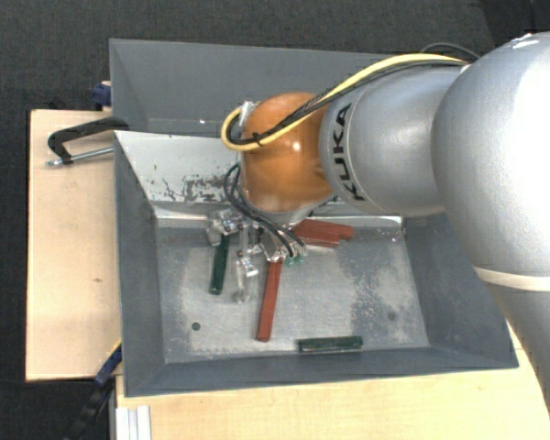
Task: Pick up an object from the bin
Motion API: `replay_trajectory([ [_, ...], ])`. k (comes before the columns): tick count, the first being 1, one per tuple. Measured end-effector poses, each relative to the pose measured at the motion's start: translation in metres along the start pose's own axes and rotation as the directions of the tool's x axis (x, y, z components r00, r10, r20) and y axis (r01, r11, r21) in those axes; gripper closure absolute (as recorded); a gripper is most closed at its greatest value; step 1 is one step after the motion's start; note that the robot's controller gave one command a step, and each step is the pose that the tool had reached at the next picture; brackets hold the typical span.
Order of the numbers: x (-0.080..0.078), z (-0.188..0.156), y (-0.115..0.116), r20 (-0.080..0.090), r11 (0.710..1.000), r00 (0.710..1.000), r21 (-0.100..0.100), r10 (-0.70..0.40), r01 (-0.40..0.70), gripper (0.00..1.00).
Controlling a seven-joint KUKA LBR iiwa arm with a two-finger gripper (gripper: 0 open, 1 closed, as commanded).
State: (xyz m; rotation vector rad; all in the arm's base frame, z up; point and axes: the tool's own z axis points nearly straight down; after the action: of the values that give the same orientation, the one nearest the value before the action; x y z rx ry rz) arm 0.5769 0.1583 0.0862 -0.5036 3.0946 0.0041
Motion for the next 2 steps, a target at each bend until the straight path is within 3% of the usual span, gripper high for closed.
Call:
replay_trajectory([
  [1, -0.008, 0.0114, -0.0025, 0.0, 0.995, 0.995, 0.0, -0.104, 0.104, 0.0],
  [2, -0.0116, 0.0141, 0.0015, 0.0, 0.886, 0.886, 0.0, -0.463, 0.463, 0.0],
])
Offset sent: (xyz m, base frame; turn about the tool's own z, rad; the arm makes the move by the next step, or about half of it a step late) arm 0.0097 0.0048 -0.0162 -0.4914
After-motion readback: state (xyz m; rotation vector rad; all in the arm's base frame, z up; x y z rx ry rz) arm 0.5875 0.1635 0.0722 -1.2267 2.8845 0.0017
